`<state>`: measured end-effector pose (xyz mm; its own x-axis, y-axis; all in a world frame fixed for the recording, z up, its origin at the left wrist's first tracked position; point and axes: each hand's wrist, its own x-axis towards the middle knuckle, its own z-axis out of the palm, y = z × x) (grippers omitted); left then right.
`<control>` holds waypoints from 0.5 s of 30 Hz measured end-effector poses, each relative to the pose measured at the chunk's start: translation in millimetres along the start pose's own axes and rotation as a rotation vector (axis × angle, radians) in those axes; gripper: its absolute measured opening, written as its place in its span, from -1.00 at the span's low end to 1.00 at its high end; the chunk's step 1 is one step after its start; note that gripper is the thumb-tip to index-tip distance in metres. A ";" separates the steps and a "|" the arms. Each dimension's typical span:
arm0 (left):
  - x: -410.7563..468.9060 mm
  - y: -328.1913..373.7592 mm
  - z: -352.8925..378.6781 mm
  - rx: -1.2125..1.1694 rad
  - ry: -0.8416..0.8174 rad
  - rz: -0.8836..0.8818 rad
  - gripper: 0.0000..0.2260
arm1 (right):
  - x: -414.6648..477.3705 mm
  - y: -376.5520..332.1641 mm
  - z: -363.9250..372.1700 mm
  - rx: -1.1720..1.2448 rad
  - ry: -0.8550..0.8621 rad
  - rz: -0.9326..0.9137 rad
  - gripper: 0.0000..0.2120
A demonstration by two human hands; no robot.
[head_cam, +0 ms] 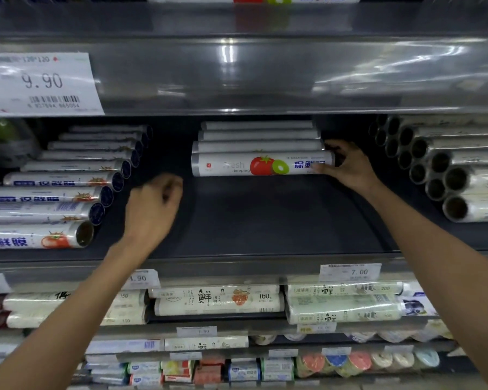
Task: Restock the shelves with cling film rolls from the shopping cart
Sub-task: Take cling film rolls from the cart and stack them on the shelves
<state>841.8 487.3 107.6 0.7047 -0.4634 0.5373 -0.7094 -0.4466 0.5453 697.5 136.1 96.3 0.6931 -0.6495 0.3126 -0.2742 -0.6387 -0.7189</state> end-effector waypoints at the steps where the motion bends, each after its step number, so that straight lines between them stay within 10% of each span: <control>1: 27.0 -6.0 10.5 -0.125 -0.032 -0.127 -0.80 | 3.0 -0.4 0.1 0.091 0.012 0.060 -0.52; 6: 115.3 -22.1 65.6 -0.378 -0.289 -0.486 -0.88 | 29.0 -4.4 3.8 0.388 0.019 0.305 -0.94; 15: 142.7 -29.7 85.7 -0.282 -0.111 -0.615 -0.81 | 58.9 2.5 9.8 0.328 0.053 0.447 -0.88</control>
<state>962.3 368.8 112.9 0.9622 -0.2719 0.0157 -0.1400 -0.4441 0.8850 744.2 100.3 106.9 0.5202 -0.8530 -0.0422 -0.3062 -0.1402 -0.9416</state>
